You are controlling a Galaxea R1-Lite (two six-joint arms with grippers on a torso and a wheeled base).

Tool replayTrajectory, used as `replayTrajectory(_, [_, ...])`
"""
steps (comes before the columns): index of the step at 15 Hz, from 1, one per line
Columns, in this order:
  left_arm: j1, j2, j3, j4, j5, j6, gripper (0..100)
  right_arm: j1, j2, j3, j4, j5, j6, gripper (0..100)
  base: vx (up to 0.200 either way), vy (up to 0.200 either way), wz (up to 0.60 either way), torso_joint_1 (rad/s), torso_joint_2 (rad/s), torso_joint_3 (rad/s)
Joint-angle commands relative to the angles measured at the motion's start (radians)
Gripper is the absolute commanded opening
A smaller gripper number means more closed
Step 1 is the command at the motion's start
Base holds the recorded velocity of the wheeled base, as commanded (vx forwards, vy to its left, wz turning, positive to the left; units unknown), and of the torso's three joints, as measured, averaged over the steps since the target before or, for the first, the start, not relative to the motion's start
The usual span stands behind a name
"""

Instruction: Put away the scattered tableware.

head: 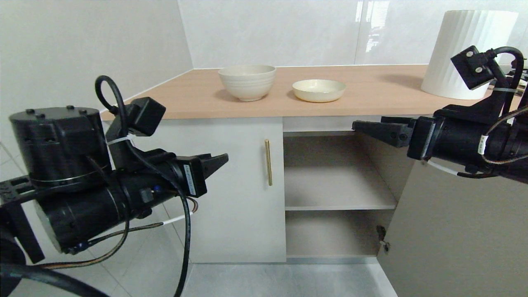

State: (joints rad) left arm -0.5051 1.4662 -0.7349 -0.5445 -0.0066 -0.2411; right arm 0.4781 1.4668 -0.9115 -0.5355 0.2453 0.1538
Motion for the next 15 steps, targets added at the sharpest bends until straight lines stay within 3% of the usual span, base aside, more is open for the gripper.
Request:
replayTrajectory(1, [0.013,-0.052,-0.009,0.003,-0.003,0.0,100,0.002,0.01,-0.003,0.0,0.0,0.0,100,0.0,0.0,0.0,0.0,0.0,0.0])
replayTrajectory(4, [0.014,-0.113,-0.04,0.067,-0.018,-0.001,100,0.004,0.013,-0.006,0.0,-0.001,0.0,100,0.0,0.0,0.0,0.0,0.0,0.0])
replayTrajectory(6, [0.051,-0.144,-0.084,0.133,-0.015,-0.001,100,0.004,0.018,-0.026,0.002,-0.029,0.0,100,0.0,0.0,0.0,0.0,0.0,0.0])
replayTrajectory(13, [0.059,-0.196,-0.095,0.143,-0.015,-0.003,100,0.03,0.02,-0.053,-0.007,-0.054,0.001,100,0.0,0.0,0.0,0.0,0.0,0.0])
replayTrajectory(15, [0.059,-0.205,-0.103,0.178,-0.015,-0.001,100,0.039,0.02,-0.049,-0.007,-0.054,0.0,100,0.2,0.0,0.0,0.005,0.0,0.0])
